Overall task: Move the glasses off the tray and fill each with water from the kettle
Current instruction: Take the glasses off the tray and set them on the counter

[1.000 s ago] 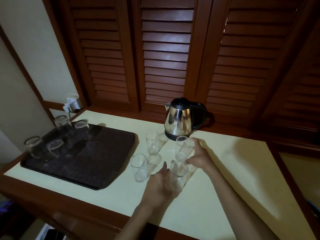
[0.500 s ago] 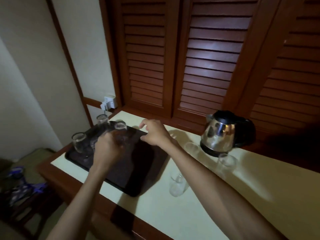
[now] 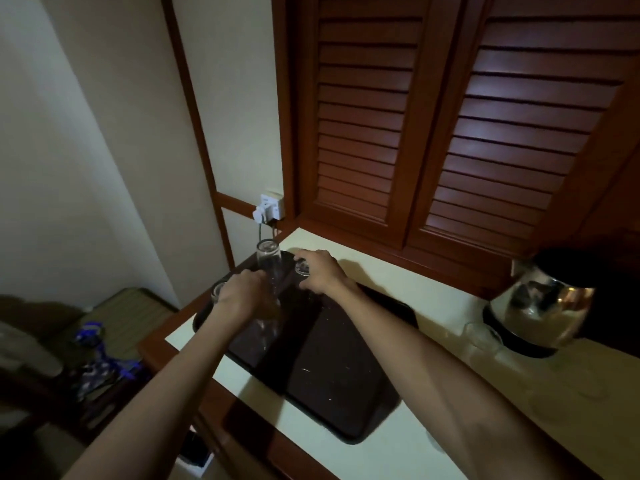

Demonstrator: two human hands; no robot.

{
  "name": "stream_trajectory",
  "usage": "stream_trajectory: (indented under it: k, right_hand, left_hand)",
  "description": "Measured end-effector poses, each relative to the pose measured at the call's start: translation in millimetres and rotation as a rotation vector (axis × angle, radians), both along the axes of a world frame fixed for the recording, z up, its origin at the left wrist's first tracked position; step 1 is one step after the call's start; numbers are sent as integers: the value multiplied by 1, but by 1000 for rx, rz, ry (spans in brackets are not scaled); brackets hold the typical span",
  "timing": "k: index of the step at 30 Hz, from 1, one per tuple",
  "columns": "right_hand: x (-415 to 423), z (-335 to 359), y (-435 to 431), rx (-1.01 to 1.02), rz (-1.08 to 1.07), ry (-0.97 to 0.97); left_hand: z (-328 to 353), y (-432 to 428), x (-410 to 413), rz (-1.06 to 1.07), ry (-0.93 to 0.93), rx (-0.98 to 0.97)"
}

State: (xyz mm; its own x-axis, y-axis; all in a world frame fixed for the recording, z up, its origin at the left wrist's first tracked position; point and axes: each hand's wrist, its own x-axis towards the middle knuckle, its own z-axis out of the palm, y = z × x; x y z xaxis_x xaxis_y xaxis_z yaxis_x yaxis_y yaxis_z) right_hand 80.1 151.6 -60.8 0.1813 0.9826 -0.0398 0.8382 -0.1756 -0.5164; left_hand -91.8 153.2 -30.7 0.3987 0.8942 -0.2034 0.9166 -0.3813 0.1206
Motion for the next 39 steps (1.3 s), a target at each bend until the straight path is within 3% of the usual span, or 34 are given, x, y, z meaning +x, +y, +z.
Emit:
stream_trajectory:
  k: [5, 8, 12, 15, 18, 22, 24, 27, 31, 34, 39]
  right_hand:
    - [3, 10, 1, 30, -30, -35]
    - [3, 13, -3, -7, -19, -101]
    - [19, 21, -13, 70, -151, 56]
    - [38, 34, -30, 170, -392, 367]
    - [61, 44, -56, 295, -587, 836]
    - [87, 52, -100, 281, -570, 1627]
    - [97, 55, -124, 257, -505, 1792]
    - [108, 66, -165, 266, -393, 1755]
    - [130, 86, -234, 330, -279, 1524]
    - [158, 92, -295, 408, -348, 1247]
    - [212, 81, -410, 476, -516, 884]
  left_hand:
    - [11, 9, -7, 29, -115, 41]
    - [18, 11, -10, 6, -111, -33]
    - [15, 13, -16, 44, -217, -67]
    - [15, 12, -24, 133, -446, -160]
    - [18, 1, -31, 293, -794, -566]
    - [11, -36, -28, 483, -1385, -1097]
    - [17, -65, -20, 514, -1621, -1220]
    - [34, -107, -2, 415, -1692, -1175]
    - [54, -168, 34, 118, -1520, -981]
    - [60, -218, 65, 11, -1421, -796]
    - [54, -316, 129, -152, -1265, -694]
